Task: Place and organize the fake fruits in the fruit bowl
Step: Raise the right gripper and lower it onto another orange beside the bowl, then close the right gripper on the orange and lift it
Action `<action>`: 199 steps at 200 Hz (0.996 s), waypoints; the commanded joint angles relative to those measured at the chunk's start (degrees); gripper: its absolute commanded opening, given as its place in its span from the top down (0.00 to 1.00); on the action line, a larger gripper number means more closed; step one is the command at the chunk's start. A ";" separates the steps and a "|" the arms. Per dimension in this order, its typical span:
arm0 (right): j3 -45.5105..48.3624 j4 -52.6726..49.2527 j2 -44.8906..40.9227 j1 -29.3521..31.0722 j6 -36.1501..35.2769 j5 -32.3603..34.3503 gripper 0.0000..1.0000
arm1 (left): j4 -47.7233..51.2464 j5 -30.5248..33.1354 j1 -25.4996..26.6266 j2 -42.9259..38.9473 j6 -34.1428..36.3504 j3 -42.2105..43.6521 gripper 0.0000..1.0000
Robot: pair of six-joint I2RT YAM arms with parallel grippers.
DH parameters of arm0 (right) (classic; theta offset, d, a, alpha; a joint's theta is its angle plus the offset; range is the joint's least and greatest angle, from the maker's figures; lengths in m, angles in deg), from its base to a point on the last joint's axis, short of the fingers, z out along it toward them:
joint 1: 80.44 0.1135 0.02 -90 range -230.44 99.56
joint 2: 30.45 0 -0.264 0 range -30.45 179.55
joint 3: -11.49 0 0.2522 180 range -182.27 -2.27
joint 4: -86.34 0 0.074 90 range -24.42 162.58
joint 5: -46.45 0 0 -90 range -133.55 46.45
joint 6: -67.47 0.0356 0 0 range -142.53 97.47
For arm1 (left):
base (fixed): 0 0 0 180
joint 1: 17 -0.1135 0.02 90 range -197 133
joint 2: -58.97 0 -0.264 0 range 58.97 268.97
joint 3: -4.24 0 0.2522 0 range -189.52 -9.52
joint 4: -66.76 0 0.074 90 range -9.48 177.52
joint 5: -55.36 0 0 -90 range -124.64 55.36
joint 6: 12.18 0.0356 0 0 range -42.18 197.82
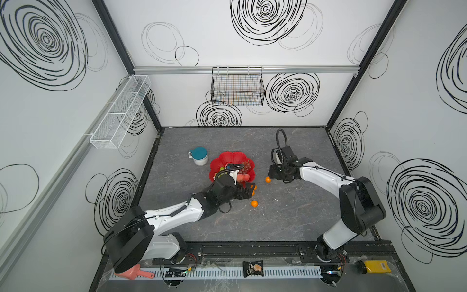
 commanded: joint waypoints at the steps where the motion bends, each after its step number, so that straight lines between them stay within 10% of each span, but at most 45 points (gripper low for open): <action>1: -2.92 -2.68 2.48 -0.17 -0.21 -1.57 0.39 | -3.50 0.36 0.23 0.44 -0.10 -1.24 0.00; 199: -9.35 -5.65 14.20 0.61 -2.33 -5.28 0.53 | -3.29 -0.49 0.06 1.27 -0.07 -0.84 0.01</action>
